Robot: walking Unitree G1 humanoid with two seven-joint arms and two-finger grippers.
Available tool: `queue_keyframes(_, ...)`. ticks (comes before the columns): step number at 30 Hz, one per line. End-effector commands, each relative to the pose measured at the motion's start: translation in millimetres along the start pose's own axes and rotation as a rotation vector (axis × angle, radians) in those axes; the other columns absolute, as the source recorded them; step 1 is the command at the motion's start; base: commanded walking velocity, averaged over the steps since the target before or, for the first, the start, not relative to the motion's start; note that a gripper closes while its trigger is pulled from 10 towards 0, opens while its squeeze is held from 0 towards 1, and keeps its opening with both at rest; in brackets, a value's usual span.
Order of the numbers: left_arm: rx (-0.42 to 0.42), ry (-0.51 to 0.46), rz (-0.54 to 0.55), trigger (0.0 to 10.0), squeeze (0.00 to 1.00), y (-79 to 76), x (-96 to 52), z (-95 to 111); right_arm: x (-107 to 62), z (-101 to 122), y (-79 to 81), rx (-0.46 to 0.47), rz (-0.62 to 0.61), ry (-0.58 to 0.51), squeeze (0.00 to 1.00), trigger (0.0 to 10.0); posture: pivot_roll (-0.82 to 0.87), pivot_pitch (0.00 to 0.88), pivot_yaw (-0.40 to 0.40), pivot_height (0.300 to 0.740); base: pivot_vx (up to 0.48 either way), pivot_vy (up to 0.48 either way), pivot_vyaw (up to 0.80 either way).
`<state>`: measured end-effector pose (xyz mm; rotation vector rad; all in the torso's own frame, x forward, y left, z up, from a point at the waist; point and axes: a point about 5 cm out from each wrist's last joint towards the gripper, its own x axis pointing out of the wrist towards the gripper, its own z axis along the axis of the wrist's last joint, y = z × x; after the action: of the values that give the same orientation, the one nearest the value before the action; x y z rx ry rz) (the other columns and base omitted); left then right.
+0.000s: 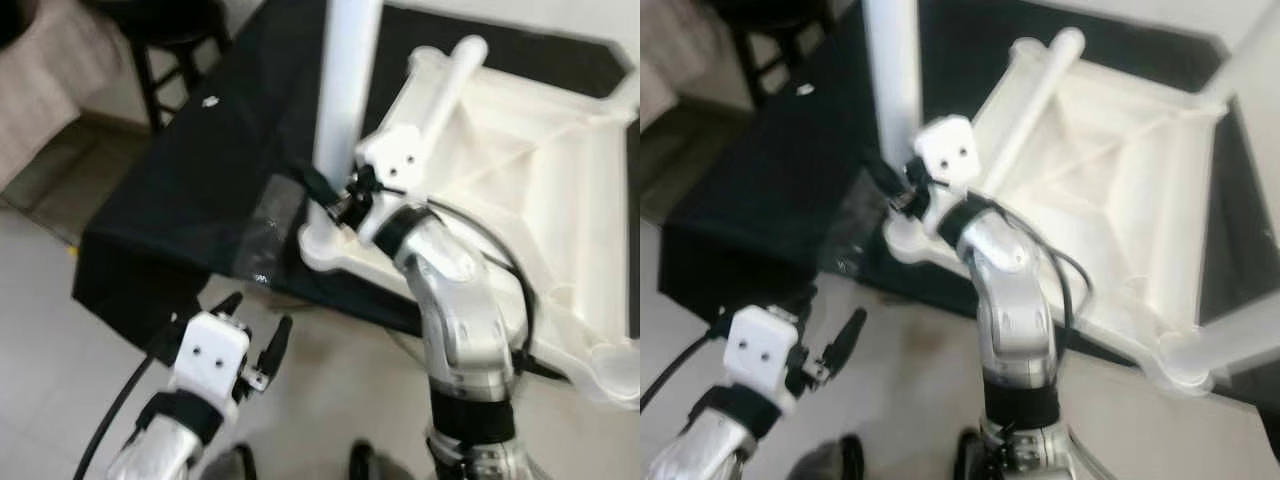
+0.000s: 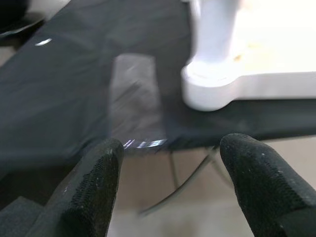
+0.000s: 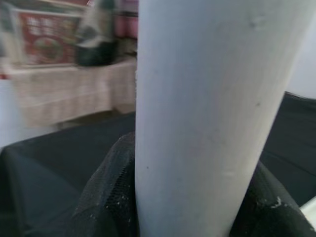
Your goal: Building children table
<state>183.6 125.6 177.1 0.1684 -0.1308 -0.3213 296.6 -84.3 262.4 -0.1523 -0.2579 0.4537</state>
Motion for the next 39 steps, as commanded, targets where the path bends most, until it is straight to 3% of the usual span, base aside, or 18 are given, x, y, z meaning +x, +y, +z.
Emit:
queue_keyframes(1, -0.01, 0.026, -0.025, 10.0, 0.0, -1.9, -0.1, -5.5, -8.2, -46.7, 24.3, 0.176, -0.089, 0.203, 0.0, 0.0, 0.0, 0.301, -0.026, 0.74, 0.0, 0.0, 0.0)
queue_keyframes(5, -0.009, 0.028, -0.034, 10.0, 0.0, -2.8, 2.2, -7.6, 4.5, -44.9, 33.1, 0.203, -0.055, 0.171, 0.0, 0.0, 0.01, 0.279, -0.029, 0.74, 0.0, 0.0, 0.0)
queue_keyframes(6, -0.006, 0.029, -0.03, 10.0, 0.0, -2.8, 2.5, -8.1, 7.6, -43.3, 35.1, 0.21, -0.049, 0.16, 0.0, 1.5, 0.02, 0.275, -0.031, 0.74, 0.0, 0.0, 0.0)
queue_keyframes(7, -0.006, 0.029, -0.03, 10.0, 0.0, -2.8, 2.5, -8.1, 7.6, -43.3, 35.1, 0.21, -0.049, 0.16, 0.0, 1.5, 0.02, 0.275, -0.031, 0.74, 0.0, 0.0, 0.0)
queue_keyframes(8, -0.003, 0.03, -0.022, 10.0, 0.0, -2.3, 2.5, -8.5, 9.4, -43.0, 35.8, 0.207, -0.046, 0.161, 0.0, 10.0, 0.03, 0.269, -0.039, 0.74, 0.0, 0.0, 0.0)
queue_keyframes(10, 0.0, 0.031, -0.016, 10.0, 0.0, -1.9, 2.3, -8.7, 7.0, -40.7, 37.4, 0.21, -0.071, 0.175, 0.0, 10.0, 0.03, 0.268, -0.041, 0.74, 0.0, 0.0, 0.0)
queue_keyframes(11, 0.004, 0.034, -0.003, 10.0, 0.0, 0.0, 1.2, -9.3, 2.0, -36.8, 39.7, 0.218, -0.064, 0.162, 0.65, 10.0, 0.04, 0.26, -0.05, 0.74, 0.0, 0.0, 0.0)
queue_keyframes(13, 0.004, 0.035, 0.0, 10.0, 0.0, 0.6, 1.0, -9.6, 0.3, -35.8, 40.4, 0.224, -0.062, 0.156, 0.65, 10.0, 0.04, 0.26, -0.05, 0.74, 0.0, 0.0, 0.0)
queue_keyframes(14, 0.005, 0.036, 0.004, 10.0, 0.0, 1.9, 1.6, -10.3, -5.0, -32.6, 40.8, 0.226, -0.065, 0.154, 1.0, 10.0, 0.04, 0.25, -0.052, 0.74, 0.0, 0.0, 0.0)
queue_keyframes(22, 0.001, 0.034, 0.006, 10.0, 0.0, 6.5, 9.6, -14.3, -25.7, -38.6, 29.8, 0.165, -0.089, 0.112, 1.0, 10.0, 0.01, 0.211, -0.045, 0.74, 0.0, 0.0, 0.0)
queue_keyframes(30, -0.018, 0.06, 0.075, 10.0, 0.0, 25.6, 27.9, -24.5, -69.1, -65.3, 22.7, 0.014, -0.163, 0.21, 1.0, 10.0, -0.04, 0.154, -0.032, 0.74, 0.0, 0.0, 0.0)
queue_keyframes(31, -0.011, 0.076, 0.095, 10.0, 0.0, 30.5, 29.7, -27.6, -74.8, -69.0, 22.0, -0.009, -0.162, 0.229, 0.92, 10.0, -0.05, 0.144, -0.032, 0.74, 0.0, 0.0, 0.0)
queue_keyframes(32, -0.011, 0.076, 0.095, 10.0, 0.0, 30.5, 29.7, -27.6, -74.8, -69.0, 22.0, -0.009, -0.162, 0.229, 0.92, 10.0, -0.05, 0.144, -0.032, 0.74, 0.0, 0.0, 0.0)
queue_keyframes(33, -0.009, 0.087, 0.119, 10.0, 0.0, 35.0, 29.9, -30.3, -79.0, -71.6, 20.8, -0.043, -0.153, 0.245, 0.8, 10.0, -0.05, 0.139, -0.031, 0.74, 0.0, 0.0, 0.0)
queue_keyframes(34, -0.01, 0.094, 0.15, 10.0, 0.0, 40.2, 29.2, -32.9, -81.7, -74.3, 18.6, -0.07, -0.144, 0.253, 0.06, 10.0, -0.06, 0.12, -0.032, 0.74, 0.0, 0.0, 0.0)
queue_keyframes(35, -0.011, 0.098, 0.169, 10.0, 0.0, 43.3, 28.6, -34.5, -83.2, -75.9, 17.0, -0.087, -0.139, 0.257, 0.0, 10.0, -0.06, 0.12, -0.032, 0.74, 0.0, 0.0, 0.0)
queue_keyframes(37, -0.006, 0.107, 0.201, 10.0, 0.0, 49.2, 26.8, -37.6, -86.9, -80.0, 14.6, -0.116, -0.132, 0.271, 0.0, 10.0, -0.05, 0.102, -0.034, 0.74, 0.0, 0.0, 0.0)
queue_keyframes(39, 0.053, 0.157, 0.264, 10.0, 0.0, 62.5, 21.6, -49.2, -92.7, -92.1, 8.5, -0.155, -0.136, 0.306, 0.0, 10.0, -0.06, 0.067, -0.035, 0.74, 0.0, 0.0, 0.0)
